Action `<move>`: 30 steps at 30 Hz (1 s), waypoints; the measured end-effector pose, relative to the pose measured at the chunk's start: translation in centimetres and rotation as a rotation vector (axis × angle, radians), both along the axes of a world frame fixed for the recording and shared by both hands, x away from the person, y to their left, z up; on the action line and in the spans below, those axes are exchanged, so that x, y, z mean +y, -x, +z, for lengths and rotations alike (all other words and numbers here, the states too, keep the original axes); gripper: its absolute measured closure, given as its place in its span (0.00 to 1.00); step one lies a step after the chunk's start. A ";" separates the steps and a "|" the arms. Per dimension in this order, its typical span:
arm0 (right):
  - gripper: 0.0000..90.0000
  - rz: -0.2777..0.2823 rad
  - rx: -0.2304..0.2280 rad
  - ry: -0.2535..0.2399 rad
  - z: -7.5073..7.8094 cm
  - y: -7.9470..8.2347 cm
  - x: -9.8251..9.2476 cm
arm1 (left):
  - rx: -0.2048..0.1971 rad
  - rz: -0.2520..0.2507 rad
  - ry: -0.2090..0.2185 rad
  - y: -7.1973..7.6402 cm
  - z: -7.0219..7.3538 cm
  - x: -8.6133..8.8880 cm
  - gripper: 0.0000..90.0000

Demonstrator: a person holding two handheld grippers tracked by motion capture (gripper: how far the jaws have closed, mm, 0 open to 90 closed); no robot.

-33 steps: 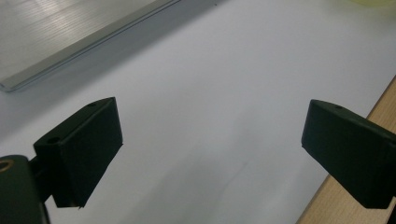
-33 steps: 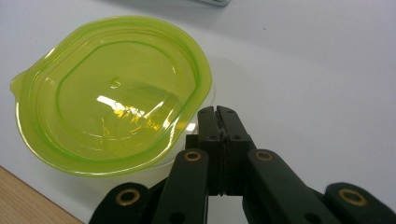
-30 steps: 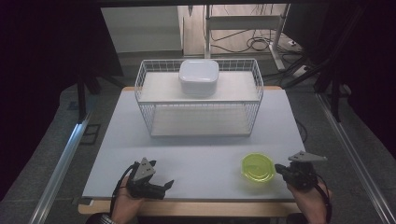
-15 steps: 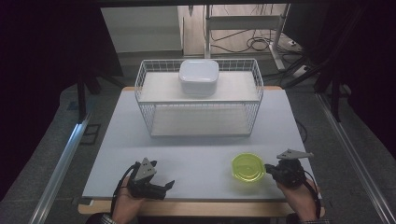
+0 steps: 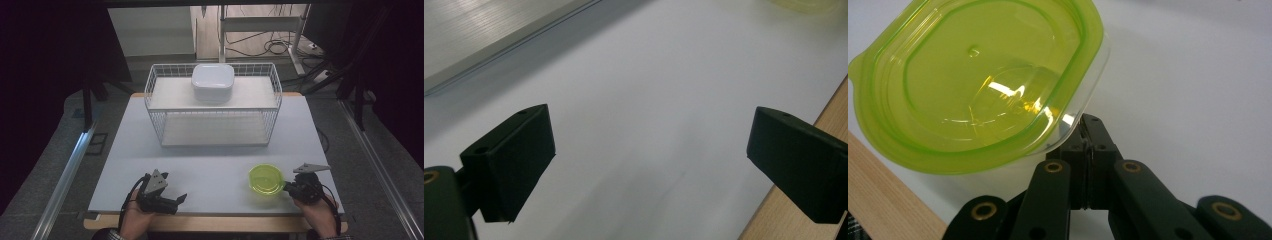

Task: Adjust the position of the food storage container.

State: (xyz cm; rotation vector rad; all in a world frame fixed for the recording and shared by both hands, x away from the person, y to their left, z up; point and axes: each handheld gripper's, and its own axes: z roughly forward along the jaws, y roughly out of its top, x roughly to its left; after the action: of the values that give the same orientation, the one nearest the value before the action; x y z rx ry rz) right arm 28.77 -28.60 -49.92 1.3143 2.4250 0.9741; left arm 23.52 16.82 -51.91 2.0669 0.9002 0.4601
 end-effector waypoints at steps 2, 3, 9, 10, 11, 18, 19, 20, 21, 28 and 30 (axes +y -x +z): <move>0.99 0.002 0.005 0.001 0.0 0.0 0.1 | 0.001 0.000 0.000 0.0 0.0 0.0 0.05; 0.99 0.008 0.003 -0.003 0.0 -0.1 0.3 | 0.003 0.001 0.002 0.0 0.0 0.0 0.05; 0.99 0.042 0.020 -0.027 -0.4 -0.5 1.1 | 0.004 -0.001 -0.005 0.0 -0.1 -0.1 0.05; 0.99 0.044 0.024 -0.032 -0.4 -0.6 1.2 | 0.007 0.000 -0.004 0.0 -0.1 -0.1 0.05; 0.99 0.053 0.031 -0.040 -0.5 -0.8 1.6 | 0.007 0.000 -0.005 0.0 -0.1 -0.1 0.05; 0.99 0.087 0.039 -0.060 -0.7 -1.5 3.0 | 0.010 -0.001 -0.007 -0.1 -0.1 -0.1 0.05; 0.99 0.102 0.044 -0.061 -0.8 -1.7 3.7 | 0.010 -0.002 -0.007 -0.1 -0.1 -0.1 0.05; 0.99 0.102 0.044 -0.061 -0.8 -1.7 3.7 | 0.010 -0.002 -0.007 -0.1 -0.1 -0.1 0.05; 0.99 0.110 0.045 -0.060 -0.9 -1.8 4.0 | 0.010 -0.002 -0.008 -0.1 -0.1 -0.1 0.05; 0.99 0.172 0.041 -0.049 -1.1 -2.7 6.8 | 0.010 -0.003 -0.008 0.0 -0.1 -0.1 0.05; 0.99 0.182 0.039 -0.047 -1.1 -2.8 7.3 | 0.010 -0.003 -0.009 0.0 -0.1 -0.1 0.05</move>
State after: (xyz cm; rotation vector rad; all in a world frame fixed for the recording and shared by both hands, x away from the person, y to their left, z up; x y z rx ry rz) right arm 31.61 -21.28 -51.02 1.1521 2.6033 1.0651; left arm 23.56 16.69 -52.03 2.0795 0.9027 0.4537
